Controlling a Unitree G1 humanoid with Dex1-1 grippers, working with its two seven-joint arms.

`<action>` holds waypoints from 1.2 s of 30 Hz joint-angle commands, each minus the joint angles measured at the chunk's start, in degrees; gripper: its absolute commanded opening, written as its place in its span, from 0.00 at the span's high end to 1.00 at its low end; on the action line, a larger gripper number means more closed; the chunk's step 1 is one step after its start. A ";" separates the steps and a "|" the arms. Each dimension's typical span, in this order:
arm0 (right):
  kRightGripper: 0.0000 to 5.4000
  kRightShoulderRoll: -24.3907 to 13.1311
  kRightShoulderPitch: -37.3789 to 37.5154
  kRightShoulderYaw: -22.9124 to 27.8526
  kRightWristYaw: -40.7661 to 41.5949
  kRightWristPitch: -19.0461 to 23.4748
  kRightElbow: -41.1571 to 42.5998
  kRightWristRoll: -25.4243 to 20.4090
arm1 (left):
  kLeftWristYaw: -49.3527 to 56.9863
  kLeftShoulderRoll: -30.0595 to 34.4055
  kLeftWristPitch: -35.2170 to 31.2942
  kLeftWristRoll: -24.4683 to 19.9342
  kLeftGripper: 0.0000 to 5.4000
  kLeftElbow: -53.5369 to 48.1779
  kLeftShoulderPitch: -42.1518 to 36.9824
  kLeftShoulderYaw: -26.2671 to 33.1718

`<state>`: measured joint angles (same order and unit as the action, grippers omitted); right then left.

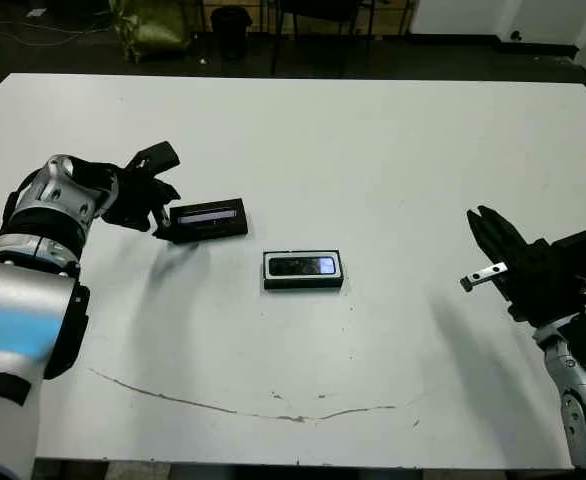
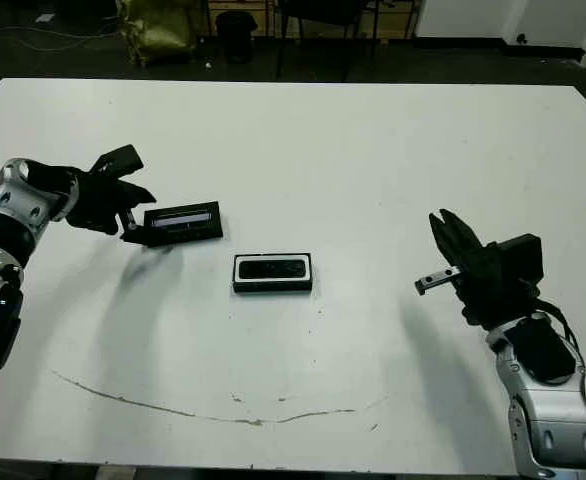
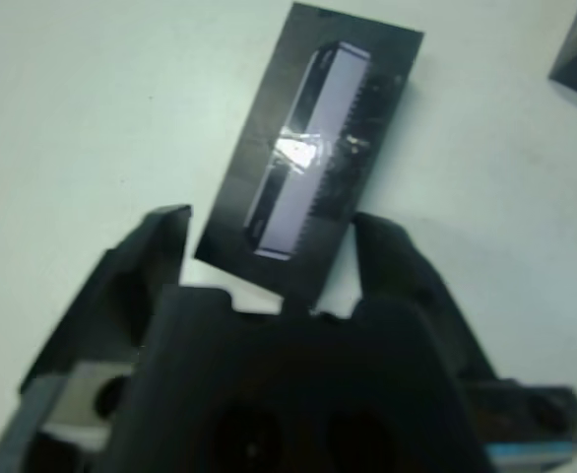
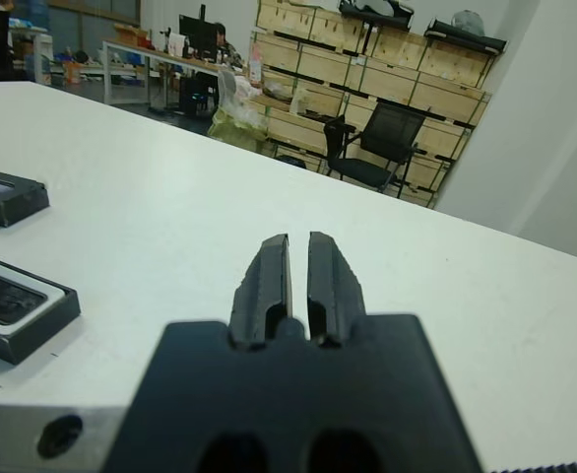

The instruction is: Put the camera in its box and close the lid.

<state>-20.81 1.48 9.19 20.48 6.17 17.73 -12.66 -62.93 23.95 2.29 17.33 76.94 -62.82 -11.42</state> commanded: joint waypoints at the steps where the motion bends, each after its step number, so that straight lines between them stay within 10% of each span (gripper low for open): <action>1: 1.00 -0.03 1.58 0.47 -0.23 1.56 2.71 -0.65 | -0.29 -0.36 0.80 1.36 0.17 0.77 0.56 -0.90; 9: 1.00 -0.16 2.99 0.56 -2.62 4.71 7.02 1.31 | -0.02 -1.25 -0.10 1.35 0.01 1.15 1.04 -0.75; 26: 1.00 0.05 4.39 0.79 -4.39 9.71 10.36 2.25 | -0.44 -3.71 -7.18 2.03 0.55 1.63 2.27 -0.70; 36: 1.00 0.41 4.07 0.15 -4.97 9.63 10.30 3.15 | -3.31 -5.30 -10.84 3.39 0.56 1.62 1.00 -3.75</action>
<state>-20.45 5.13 9.58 15.89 14.98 28.31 -9.92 -64.64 19.98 -6.66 19.09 77.12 -63.94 -14.04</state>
